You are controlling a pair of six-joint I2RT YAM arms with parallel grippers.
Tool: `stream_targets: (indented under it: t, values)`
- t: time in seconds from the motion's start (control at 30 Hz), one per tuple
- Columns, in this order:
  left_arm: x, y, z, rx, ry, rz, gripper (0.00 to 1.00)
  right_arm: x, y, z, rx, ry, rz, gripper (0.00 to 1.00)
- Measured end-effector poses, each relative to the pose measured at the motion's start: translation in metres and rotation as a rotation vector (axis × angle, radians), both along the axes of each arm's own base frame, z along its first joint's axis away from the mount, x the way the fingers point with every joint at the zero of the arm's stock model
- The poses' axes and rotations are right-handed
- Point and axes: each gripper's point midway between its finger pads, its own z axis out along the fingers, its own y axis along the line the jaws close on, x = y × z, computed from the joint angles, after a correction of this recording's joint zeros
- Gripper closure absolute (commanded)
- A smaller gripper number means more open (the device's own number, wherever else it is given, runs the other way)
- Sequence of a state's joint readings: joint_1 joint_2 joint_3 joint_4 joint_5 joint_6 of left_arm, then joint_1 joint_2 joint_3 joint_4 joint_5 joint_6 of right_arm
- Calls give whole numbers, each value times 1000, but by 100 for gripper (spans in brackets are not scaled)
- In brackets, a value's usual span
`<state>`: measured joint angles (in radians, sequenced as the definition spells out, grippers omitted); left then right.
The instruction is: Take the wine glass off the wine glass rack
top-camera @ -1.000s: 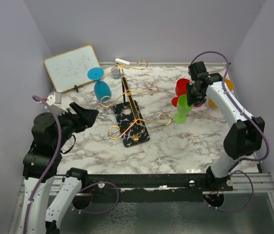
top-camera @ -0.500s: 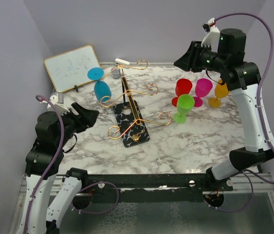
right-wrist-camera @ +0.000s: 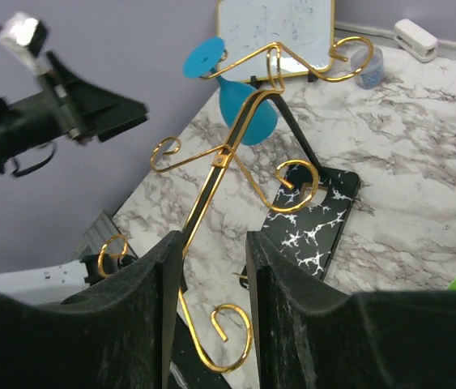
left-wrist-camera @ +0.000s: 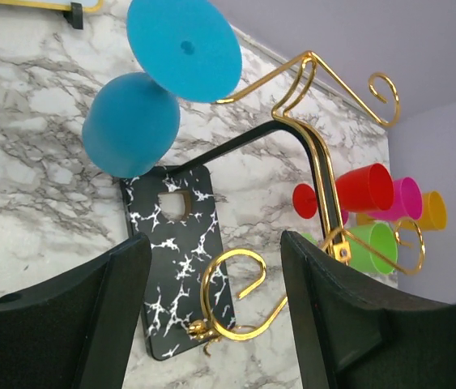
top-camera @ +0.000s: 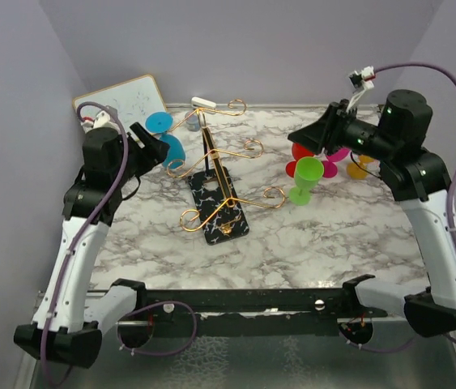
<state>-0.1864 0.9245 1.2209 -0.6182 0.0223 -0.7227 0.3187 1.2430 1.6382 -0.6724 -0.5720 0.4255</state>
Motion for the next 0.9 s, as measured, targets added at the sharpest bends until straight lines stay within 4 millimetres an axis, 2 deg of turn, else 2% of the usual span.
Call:
stream_targets:
  t: [0.07, 0.13, 0.23, 0.33, 0.4, 0.5, 0.6, 0.8, 0.9]
  values:
    - [20, -3, -9, -26, 29, -7, 35, -22, -6, 10, 15, -43, 11, 62]
    - [40, 4, -15, -95, 53, -1, 38, -42, -11, 22, 31, -95, 18, 62]
    - [65, 45, -17, -240, 31, 70, 39, -67, -19, 36, 50, -155, 22, 62]
    - [70, 83, -27, -367, 22, 130, 39, -80, -24, 45, 57, -195, 24, 62]
    - [70, 92, -31, -425, 9, 130, 40, -87, -26, 50, 62, -214, 24, 62]
    - [71, 87, -34, -514, -23, 70, 41, -90, -26, 51, 62, -222, 28, 62]
    - [73, 79, -31, -570, -50, 10, 42, -87, -25, 43, 56, -203, 33, 62]
    - [86, 67, -15, -581, -93, -84, 48, -83, -21, 19, 46, -144, 50, 63]
    - [95, 60, -13, -568, -82, -118, 50, -83, -20, 14, 44, -129, 52, 63]
